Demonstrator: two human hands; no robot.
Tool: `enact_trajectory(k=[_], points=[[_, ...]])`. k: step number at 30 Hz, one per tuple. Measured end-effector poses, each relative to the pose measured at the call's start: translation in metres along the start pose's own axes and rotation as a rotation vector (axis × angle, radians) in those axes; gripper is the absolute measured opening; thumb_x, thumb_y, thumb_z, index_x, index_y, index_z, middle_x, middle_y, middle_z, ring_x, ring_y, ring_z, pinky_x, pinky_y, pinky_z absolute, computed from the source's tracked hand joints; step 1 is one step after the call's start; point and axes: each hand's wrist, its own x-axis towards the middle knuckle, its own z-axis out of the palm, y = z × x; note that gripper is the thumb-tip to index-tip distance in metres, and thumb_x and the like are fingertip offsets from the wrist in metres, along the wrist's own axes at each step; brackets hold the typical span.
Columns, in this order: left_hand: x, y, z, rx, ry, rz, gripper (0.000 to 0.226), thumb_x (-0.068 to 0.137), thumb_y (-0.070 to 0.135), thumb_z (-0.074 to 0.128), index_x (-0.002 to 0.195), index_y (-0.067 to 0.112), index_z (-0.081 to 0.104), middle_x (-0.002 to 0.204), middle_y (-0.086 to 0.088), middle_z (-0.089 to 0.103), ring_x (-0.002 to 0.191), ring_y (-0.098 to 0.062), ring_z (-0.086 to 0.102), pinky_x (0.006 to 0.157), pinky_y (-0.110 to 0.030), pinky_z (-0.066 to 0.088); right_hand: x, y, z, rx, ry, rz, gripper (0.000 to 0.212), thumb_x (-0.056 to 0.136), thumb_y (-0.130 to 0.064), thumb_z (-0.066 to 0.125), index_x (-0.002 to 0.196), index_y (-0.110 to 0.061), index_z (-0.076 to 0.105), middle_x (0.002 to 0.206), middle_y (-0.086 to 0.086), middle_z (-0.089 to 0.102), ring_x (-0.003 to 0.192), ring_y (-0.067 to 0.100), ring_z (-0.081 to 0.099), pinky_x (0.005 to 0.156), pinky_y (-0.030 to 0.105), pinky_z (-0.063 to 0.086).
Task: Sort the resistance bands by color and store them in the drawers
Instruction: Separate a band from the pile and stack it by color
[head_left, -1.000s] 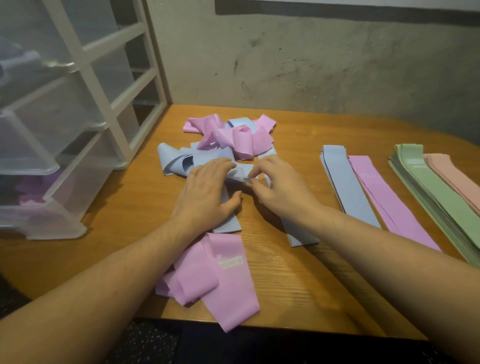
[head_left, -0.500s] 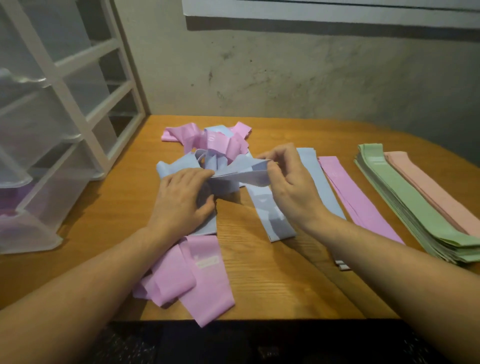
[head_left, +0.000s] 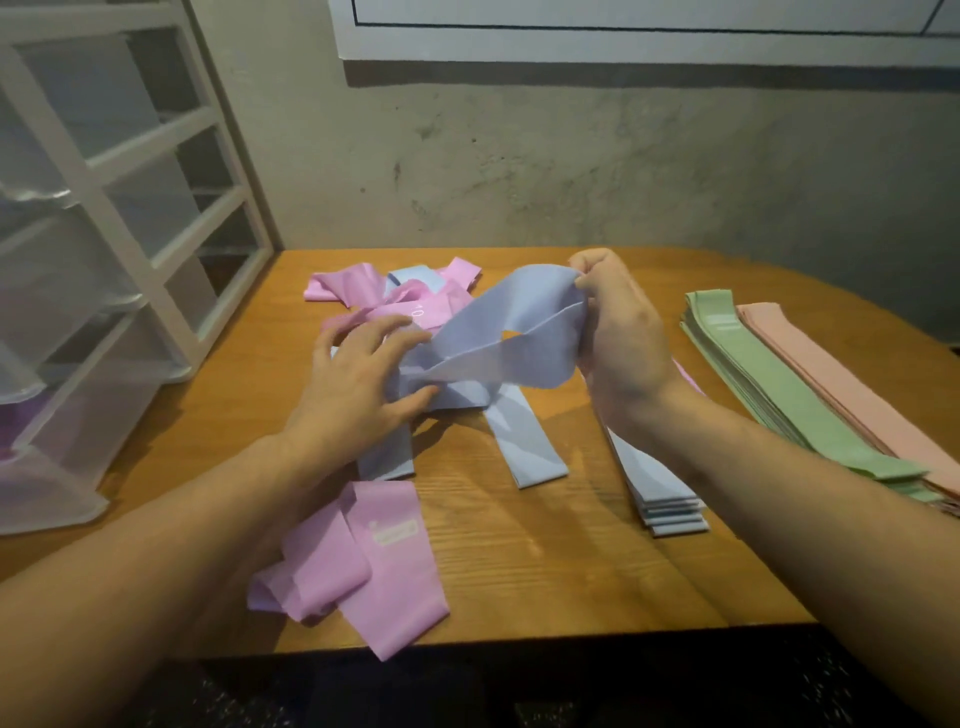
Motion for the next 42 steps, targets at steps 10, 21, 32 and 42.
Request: enact_trajectory(k=[10, 21, 32, 42], points=[[0.013, 0.063, -0.015, -0.533, -0.101, 0.101, 0.033, 0.088, 0.047, 0.056, 0.104, 0.021, 0.07, 0.103, 0.016, 0.07, 0.099, -0.002, 0.063, 0.083, -0.032, 0.05, -0.012, -0.019, -0.026, 0.189, -0.155, 0.107, 0.031, 0.1, -0.015, 0.044, 0.073, -0.017, 0.058, 0.071, -0.003, 0.055, 0.067, 0.01, 0.052, 0.062, 0.026, 0.041], [0.006, 0.104, -0.035, -0.864, -0.416, 0.004, 0.016, 0.091, 0.002, 0.06, 0.09, 0.013, 0.072, 0.084, 0.012, 0.073, 0.078, -0.005, 0.069, 0.074, -0.021, 0.054, -0.022, -0.023, -0.052, 0.08, -0.097, 0.159, 0.01, 0.094, -0.009, 0.066, 0.097, -0.018, 0.066, 0.097, 0.005, 0.064, 0.085, 0.015, 0.061, 0.071, 0.024, 0.049], [-0.006, 0.12, -0.053, -1.098, -0.444, -0.175, 0.031, 0.089, -0.012, 0.048, 0.118, 0.0, 0.051, 0.085, -0.028, 0.068, 0.068, -0.021, 0.07, 0.063, -0.027, 0.058, -0.035, -0.038, -0.066, 0.141, -0.118, 0.238, 0.021, 0.078, -0.022, 0.075, 0.097, -0.015, 0.07, 0.08, -0.005, 0.073, 0.076, 0.009, 0.068, 0.075, 0.027, 0.056], [-0.007, 0.124, -0.077, -1.365, -0.672, -0.306, 0.052, 0.075, 0.016, 0.048, 0.123, 0.033, 0.063, 0.111, -0.011, 0.072, 0.091, -0.022, 0.069, 0.078, -0.031, 0.055, -0.039, -0.044, -0.069, 0.281, -0.123, 0.237, 0.022, 0.081, -0.006, 0.073, 0.1, -0.014, 0.067, 0.095, 0.006, 0.07, 0.086, 0.017, 0.068, 0.077, 0.029, 0.058]])
